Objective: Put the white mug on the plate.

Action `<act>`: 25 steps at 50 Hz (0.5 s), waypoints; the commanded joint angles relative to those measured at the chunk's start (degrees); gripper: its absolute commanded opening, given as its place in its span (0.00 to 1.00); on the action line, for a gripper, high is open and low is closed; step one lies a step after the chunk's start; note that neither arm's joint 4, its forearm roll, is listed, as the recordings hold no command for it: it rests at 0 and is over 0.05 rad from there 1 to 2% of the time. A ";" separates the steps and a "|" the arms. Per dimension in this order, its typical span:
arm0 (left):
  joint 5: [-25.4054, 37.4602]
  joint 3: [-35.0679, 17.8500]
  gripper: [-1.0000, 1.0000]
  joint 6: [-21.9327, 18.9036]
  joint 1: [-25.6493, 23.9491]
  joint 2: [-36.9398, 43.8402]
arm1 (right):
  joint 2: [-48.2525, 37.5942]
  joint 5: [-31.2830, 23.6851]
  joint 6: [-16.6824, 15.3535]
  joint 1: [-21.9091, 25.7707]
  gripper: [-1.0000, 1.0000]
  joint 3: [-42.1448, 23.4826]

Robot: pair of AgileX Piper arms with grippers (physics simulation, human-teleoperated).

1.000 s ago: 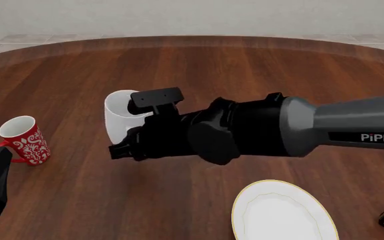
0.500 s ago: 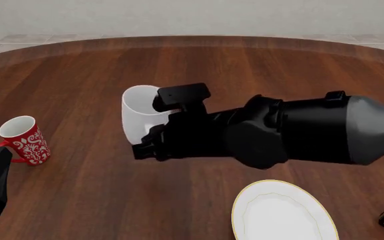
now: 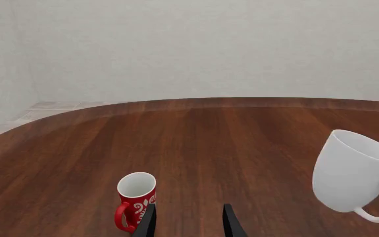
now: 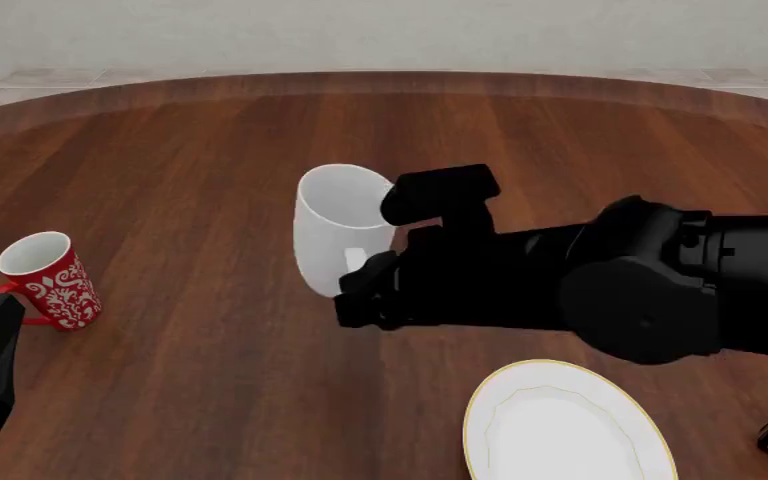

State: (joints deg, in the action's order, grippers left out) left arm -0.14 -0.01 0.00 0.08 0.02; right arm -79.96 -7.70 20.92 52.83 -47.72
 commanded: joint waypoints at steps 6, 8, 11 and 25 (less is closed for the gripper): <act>0.00 0.00 1.00 -0.01 -0.01 0.00 | 7.64 -1.86 -0.28 -1.20 0.00 5.09; 0.01 0.00 1.00 0.00 0.00 0.00 | 8.46 -1.90 0.00 -0.93 0.00 5.82; 0.00 0.00 1.00 -0.01 0.02 0.00 | 9.86 -2.32 0.10 -0.97 0.00 6.83; 0.00 0.00 1.00 -0.01 0.00 0.00 | 15.65 -3.93 0.37 -1.56 0.00 10.75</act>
State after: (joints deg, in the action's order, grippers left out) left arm -0.14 -0.01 -0.01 0.08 0.02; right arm -68.35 -10.63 20.73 51.48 -39.39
